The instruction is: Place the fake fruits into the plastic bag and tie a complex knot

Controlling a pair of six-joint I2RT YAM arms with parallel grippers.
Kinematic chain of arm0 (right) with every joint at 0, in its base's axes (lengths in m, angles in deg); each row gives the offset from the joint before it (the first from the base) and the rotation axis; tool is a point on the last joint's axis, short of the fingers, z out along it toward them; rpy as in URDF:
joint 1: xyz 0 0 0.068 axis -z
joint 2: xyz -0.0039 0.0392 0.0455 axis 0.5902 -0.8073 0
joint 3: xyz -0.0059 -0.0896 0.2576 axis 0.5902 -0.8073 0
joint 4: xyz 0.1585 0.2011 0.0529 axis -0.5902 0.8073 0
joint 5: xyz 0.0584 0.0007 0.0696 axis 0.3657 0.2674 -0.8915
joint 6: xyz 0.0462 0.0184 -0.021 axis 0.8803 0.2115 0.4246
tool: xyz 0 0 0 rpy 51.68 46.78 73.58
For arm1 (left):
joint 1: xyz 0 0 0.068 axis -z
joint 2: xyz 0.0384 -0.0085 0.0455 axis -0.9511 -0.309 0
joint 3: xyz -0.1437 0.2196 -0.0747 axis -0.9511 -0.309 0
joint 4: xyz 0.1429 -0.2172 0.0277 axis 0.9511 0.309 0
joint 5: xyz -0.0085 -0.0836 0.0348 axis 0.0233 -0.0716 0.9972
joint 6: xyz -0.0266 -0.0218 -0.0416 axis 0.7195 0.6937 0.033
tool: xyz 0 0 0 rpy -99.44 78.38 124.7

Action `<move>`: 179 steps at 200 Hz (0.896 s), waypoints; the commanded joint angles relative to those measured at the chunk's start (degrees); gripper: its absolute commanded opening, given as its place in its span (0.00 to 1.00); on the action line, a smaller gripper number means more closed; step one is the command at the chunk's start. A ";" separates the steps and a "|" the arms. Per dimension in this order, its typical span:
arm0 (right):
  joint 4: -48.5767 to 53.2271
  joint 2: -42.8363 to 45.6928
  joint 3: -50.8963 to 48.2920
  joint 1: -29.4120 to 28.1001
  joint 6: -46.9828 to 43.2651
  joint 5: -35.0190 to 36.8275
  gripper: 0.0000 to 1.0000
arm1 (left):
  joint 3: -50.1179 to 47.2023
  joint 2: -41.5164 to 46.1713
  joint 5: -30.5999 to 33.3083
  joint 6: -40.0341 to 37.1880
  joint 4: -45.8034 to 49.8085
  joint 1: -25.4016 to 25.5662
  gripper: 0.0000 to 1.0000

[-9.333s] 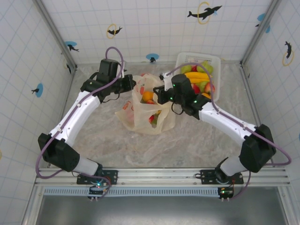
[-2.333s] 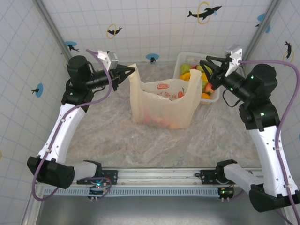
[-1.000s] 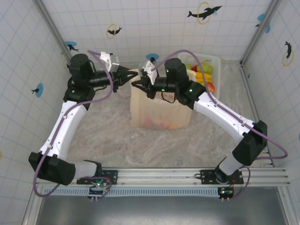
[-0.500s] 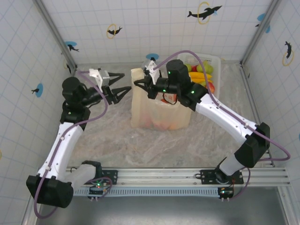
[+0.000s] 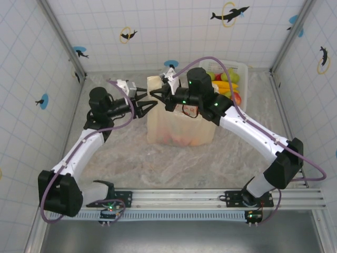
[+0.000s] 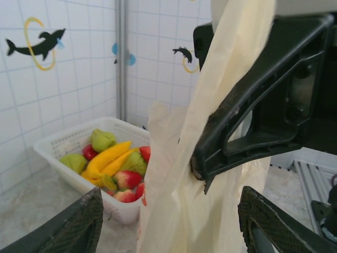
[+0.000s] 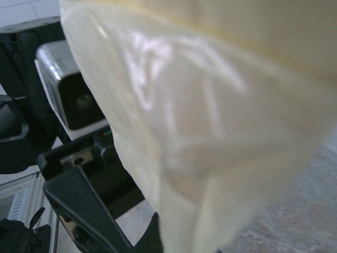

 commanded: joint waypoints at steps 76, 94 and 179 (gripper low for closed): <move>-8.02 1.45 4.23 -0.30 1.94 -0.77 0.10 | -0.72 -2.59 -4.39 1.22 -5.26 1.57 0.01; -7.18 1.30 5.85 -0.02 1.12 -0.96 0.10 | -0.94 -2.49 -4.54 1.16 -5.24 1.53 0.00; -6.26 2.00 11.63 1.59 -0.16 -2.03 0.11 | -0.84 -2.67 -4.61 0.41 -4.15 1.51 0.00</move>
